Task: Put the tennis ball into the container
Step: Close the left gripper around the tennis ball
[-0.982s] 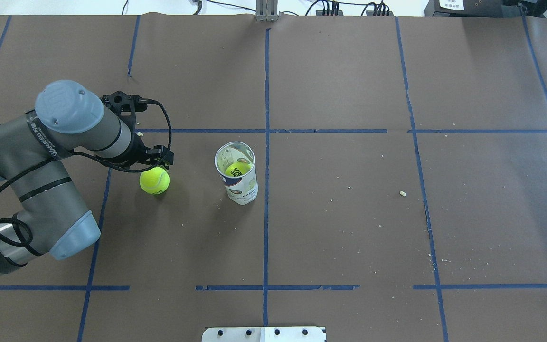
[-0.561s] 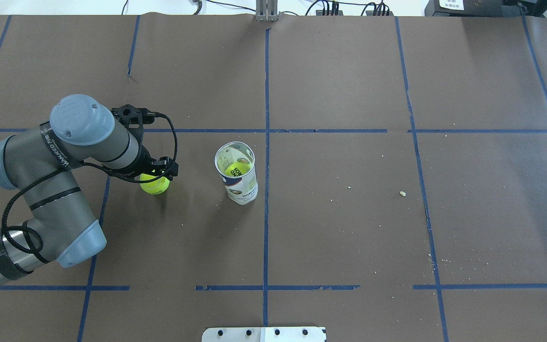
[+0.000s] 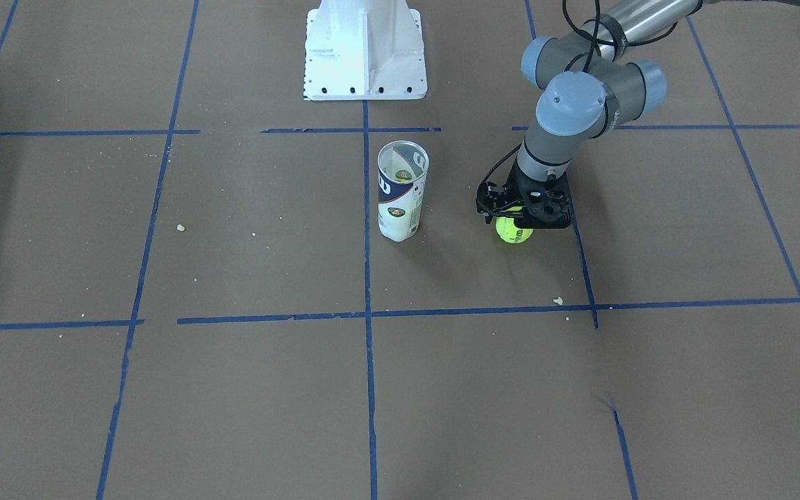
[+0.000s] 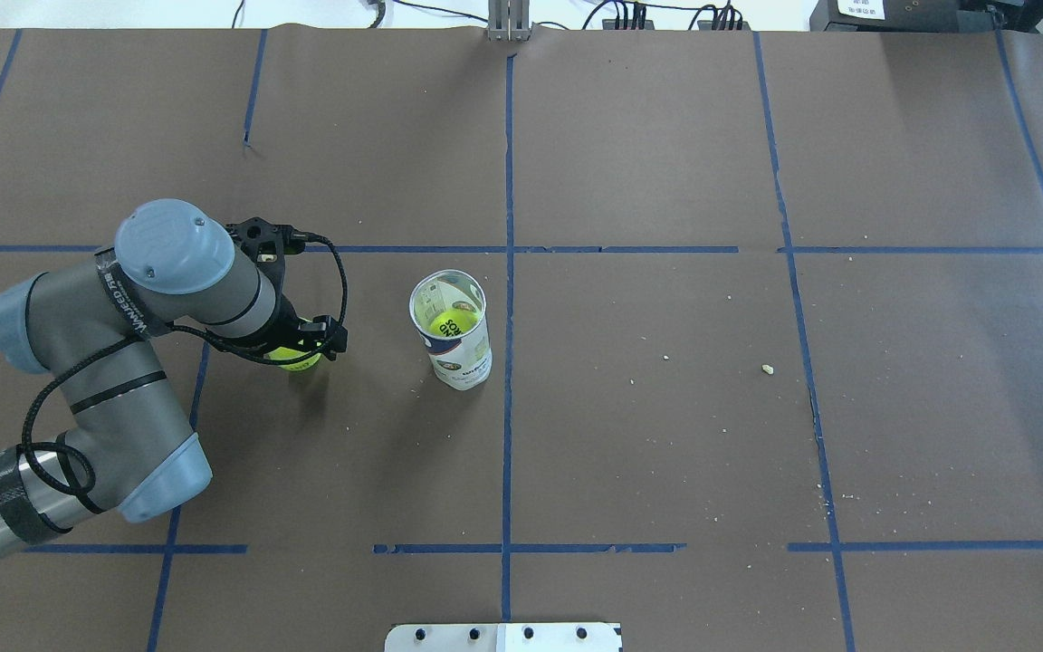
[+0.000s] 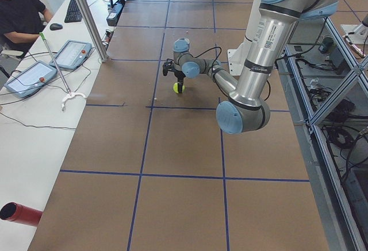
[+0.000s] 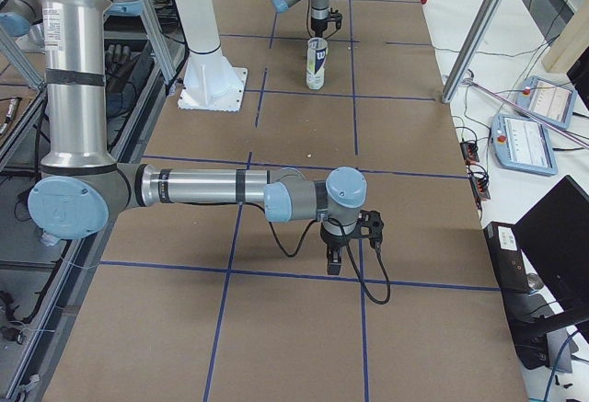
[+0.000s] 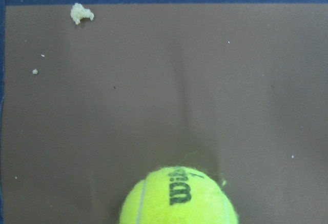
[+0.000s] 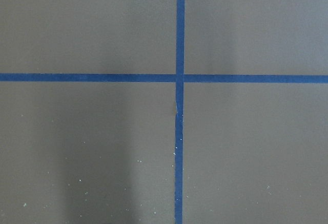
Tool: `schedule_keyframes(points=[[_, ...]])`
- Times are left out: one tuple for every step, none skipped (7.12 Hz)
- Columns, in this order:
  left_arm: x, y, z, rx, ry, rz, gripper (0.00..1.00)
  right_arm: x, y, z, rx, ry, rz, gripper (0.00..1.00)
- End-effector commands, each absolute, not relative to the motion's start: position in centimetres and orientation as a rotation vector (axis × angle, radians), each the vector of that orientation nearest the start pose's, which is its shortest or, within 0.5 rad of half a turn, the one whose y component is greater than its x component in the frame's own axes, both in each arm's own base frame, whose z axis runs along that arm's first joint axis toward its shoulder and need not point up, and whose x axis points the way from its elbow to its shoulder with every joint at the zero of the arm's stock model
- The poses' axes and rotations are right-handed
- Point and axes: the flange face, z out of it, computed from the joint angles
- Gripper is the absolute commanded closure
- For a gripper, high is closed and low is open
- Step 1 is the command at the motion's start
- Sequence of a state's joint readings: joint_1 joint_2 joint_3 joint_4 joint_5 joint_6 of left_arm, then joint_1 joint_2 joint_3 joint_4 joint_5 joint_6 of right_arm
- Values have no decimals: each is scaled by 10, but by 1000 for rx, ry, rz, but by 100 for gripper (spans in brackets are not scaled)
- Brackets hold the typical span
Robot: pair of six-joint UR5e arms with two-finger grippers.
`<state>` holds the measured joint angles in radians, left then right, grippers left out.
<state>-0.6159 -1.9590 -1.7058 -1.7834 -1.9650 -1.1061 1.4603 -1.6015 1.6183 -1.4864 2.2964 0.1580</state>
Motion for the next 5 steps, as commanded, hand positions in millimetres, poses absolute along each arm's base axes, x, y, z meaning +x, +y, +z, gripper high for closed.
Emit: schedule_keyframes(points=[[465, -445, 360, 55, 819, 7, 0, 13, -490, 645, -1, -731, 9, 0], [465, -445, 360, 56, 819, 10, 0, 13, -490, 645, -1, -731, 9, 0], [462, -443, 358, 60, 822, 7, 52, 13, -490, 645, -1, -731, 9, 0], [457, -445, 354, 69, 829, 7, 100, 13, -490, 645, -1, -731, 9, 0], [453, -443, 345, 80, 841, 10, 100, 13, -490, 645, -1, -731, 9, 0]])
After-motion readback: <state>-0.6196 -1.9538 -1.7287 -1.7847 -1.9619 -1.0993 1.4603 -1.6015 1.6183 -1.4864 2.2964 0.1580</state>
